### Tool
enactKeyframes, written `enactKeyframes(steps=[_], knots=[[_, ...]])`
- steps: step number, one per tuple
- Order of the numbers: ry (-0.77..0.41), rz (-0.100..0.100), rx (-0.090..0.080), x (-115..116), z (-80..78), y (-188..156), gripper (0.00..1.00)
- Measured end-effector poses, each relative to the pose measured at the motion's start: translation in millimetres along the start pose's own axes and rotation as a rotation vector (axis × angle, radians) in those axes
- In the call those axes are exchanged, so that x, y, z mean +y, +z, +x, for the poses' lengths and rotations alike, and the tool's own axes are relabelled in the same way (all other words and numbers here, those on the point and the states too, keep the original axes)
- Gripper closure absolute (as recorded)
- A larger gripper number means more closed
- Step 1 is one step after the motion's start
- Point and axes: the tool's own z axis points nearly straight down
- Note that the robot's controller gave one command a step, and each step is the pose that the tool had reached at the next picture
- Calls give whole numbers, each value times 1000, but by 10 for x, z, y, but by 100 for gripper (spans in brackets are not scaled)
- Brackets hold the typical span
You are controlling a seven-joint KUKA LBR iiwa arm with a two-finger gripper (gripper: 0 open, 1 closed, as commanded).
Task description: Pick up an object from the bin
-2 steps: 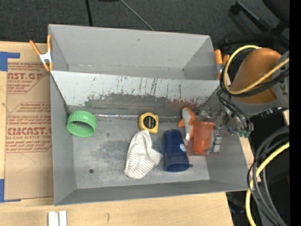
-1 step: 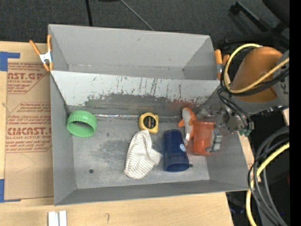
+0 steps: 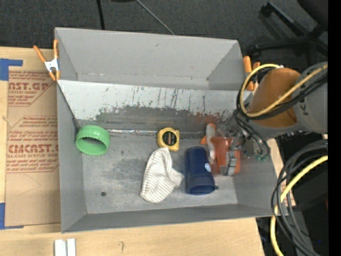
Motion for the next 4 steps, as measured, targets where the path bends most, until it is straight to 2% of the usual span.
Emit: enactKeyframes(steps=[2,3,4], knots=[[1,-2,2,15,0,-68,100],[-41,5,-13,178,-14,-31,100],[-57,4,29,219,22,-360,100]])
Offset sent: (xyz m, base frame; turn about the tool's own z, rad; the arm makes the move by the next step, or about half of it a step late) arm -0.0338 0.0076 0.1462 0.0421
